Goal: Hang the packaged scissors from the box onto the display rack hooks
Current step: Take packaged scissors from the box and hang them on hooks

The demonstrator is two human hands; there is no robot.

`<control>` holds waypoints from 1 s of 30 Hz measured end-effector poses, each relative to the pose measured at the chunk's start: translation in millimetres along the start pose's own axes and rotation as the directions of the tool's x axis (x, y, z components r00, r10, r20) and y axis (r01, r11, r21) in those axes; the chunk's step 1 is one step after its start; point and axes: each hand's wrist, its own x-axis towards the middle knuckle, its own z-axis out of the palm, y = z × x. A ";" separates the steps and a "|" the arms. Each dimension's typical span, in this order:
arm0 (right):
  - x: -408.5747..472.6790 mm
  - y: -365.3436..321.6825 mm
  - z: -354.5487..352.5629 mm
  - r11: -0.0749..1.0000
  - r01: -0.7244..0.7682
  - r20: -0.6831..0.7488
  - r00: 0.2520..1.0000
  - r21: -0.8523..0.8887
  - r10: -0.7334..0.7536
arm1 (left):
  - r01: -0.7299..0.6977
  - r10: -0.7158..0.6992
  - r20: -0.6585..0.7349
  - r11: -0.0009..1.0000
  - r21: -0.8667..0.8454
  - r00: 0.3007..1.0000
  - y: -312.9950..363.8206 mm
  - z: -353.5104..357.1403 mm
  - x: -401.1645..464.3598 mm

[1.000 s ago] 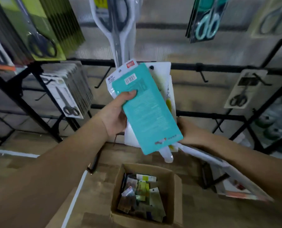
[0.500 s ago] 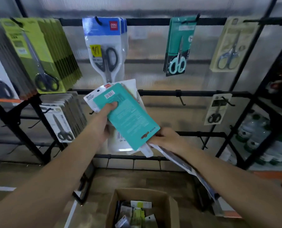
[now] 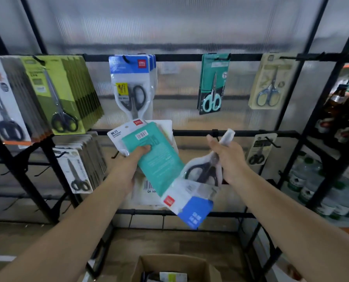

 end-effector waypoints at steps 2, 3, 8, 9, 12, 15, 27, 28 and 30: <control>6.9 -4.4 2.5 0.977 -0.096 -0.091 0.989 0.192 0.115 | 0.001 -0.001 0.022 1.000 0.000 1.000 -3.8 4.6 -3.7; 10.5 -5.0 3.6 0.953 -0.104 -0.152 0.977 0.285 0.152 | 0.004 -0.004 0.026 1.000 0.003 1.000 -5.8 6.3 -5.1; 7.0 -24.5 4.4 0.717 -0.148 -0.191 0.910 0.682 0.369 | 0.041 -0.040 0.035 0.999 -0.026 0.999 -16.1 6.7 -12.6; 3.4 -27.3 3.7 0.698 -0.148 -0.121 0.939 0.701 0.322 | 0.044 -0.043 0.030 0.998 -0.034 0.999 -17.9 5.7 -14.1; 4.4 -12.7 -7.6 0.833 -0.038 -0.262 0.940 0.552 0.217 | 0.069 -0.068 0.020 0.997 -0.045 0.997 -22.5 5.1 -17.8; -3.2 -2.0 1.2 0.752 -0.044 -0.265 0.921 0.658 0.285 | 0.072 -0.070 0.045 0.997 -0.033 0.997 -25.7 7.3 -21.1; 0.2 48.9 12.4 0.699 -0.113 -0.206 0.912 0.707 0.355 | 0.046 -0.049 0.045 0.997 0.055 0.998 -29.9 -10.9 -34.7; 1.2 46.7 12.8 0.696 -0.096 -0.224 0.908 0.712 0.354 | 0.055 -0.059 0.047 0.996 0.069 0.997 -28.5 -12.3 -35.5; 0.9 42.2 15.3 0.693 -0.068 -0.219 0.922 0.718 0.318 | 0.070 -0.074 0.040 0.993 0.092 0.996 -27.7 -13.5 -35.9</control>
